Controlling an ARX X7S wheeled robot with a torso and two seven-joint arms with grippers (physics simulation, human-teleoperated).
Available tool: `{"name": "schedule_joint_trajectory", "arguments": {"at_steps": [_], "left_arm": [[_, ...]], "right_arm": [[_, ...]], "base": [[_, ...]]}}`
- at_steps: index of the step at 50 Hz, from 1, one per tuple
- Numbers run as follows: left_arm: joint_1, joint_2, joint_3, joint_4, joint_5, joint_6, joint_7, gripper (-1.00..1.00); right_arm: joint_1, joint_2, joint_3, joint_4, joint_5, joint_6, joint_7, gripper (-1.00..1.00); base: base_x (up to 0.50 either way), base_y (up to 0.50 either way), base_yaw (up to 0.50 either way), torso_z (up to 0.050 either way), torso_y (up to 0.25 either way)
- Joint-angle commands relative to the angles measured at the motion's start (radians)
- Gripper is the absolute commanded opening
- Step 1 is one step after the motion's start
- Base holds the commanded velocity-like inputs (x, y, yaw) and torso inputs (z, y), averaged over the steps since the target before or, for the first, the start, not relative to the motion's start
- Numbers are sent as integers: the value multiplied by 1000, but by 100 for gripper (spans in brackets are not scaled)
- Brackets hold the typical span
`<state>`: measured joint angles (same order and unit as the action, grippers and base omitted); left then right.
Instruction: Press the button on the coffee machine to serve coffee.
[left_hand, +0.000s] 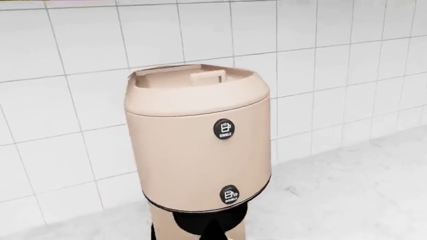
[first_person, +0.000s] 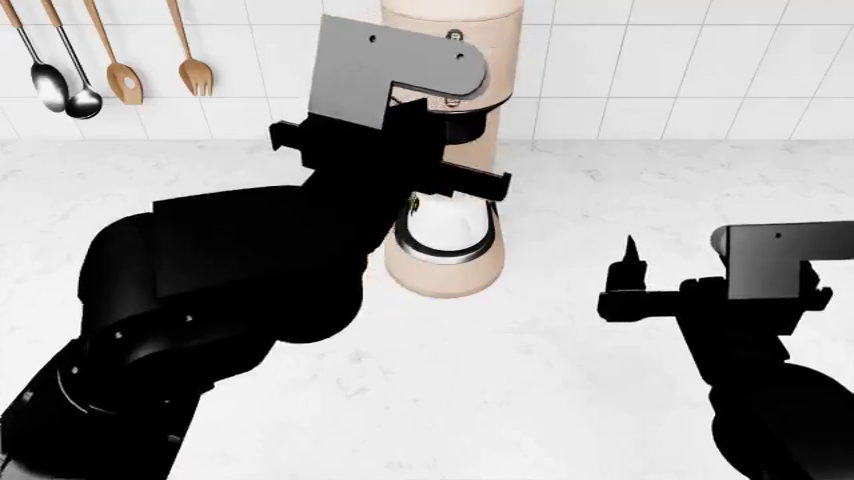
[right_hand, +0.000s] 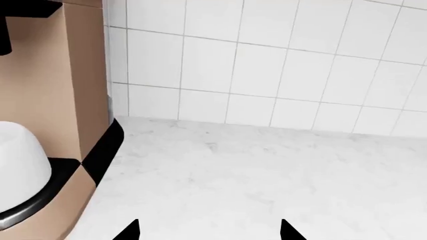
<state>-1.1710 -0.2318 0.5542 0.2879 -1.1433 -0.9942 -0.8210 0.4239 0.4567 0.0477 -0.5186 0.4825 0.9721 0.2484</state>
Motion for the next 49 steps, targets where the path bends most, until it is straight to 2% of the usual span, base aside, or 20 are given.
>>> {"name": "schedule_joint_trajectory", "arguments": {"at_steps": [1,6,7,11,12,24,49], "left_arm": [[99,-137,-84,94,-28,60,56,-100],[174,-209,-103,63,28,115,99,-100],[185,-219,-104,65,40,123,99,100],[228,-257,-118,55,69,162,128,100],[261,-264,-132,55,87,213,160,100],[420,-318,-86,-80,282,393,272,100],[604,-331,-41,-190,425,570,306,100]], "right_arm": [[-8,-4,-13,2,1,-30,-14,100],[-10,0,-10,-8,4,-32,-14,100],[-12,1,-8,-10,4,-33,-13,100],[-16,-1,-12,-2,0,-47,-15,100],[-14,-2,-15,1,-1,-48,-16,100],[-28,-1,-3,-20,9,-44,-7,100],[-157,-27,21,16,-15,-177,-17,100]], "base": [[0,0,0,0,0],[0,0,0,0,0],[0,0,0,0,0],[0,0,0,0,0],[0,0,0,0,0],[0,0,0,0,0],[0,0,0,0,0]]}}
